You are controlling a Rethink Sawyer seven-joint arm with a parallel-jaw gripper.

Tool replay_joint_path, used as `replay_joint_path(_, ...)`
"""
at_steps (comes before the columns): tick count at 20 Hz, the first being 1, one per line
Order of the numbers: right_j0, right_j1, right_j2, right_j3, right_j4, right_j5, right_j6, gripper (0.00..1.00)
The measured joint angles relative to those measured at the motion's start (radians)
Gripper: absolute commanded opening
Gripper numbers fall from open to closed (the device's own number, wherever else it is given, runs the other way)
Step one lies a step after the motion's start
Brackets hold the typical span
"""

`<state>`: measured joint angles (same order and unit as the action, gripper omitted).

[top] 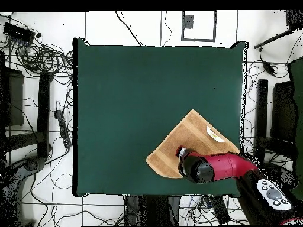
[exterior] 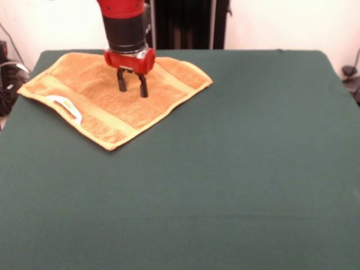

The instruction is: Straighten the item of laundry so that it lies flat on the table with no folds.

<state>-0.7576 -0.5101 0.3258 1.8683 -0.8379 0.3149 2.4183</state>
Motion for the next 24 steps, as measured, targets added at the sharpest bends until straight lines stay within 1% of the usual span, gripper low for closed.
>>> replay_joint_path(3, -0.006, 0.0, 0.005, 0.002, 0.0, 0.0, 0.0, 1.0)
replay_joint_path(9, 0.022, -0.004, -0.012, -0.002, -0.009, 0.0, 0.0, 1.0)
replay_joint_path(15, 0.093, -0.011, -0.061, -0.02, -0.024, -0.001, 0.0, 1.0)
replay_joint_path(16, 0.13, -0.013, -0.087, -0.031, -0.027, -0.001, 0.0, 1.0)
replay_joint_path(19, 0.164, -0.013, -0.112, -0.041, -0.027, -0.001, 0.0, 1.0)
replay_joint_path(24, 0.245, -0.012, -0.172, -0.064, -0.027, -0.001, 0.0, 1.0)
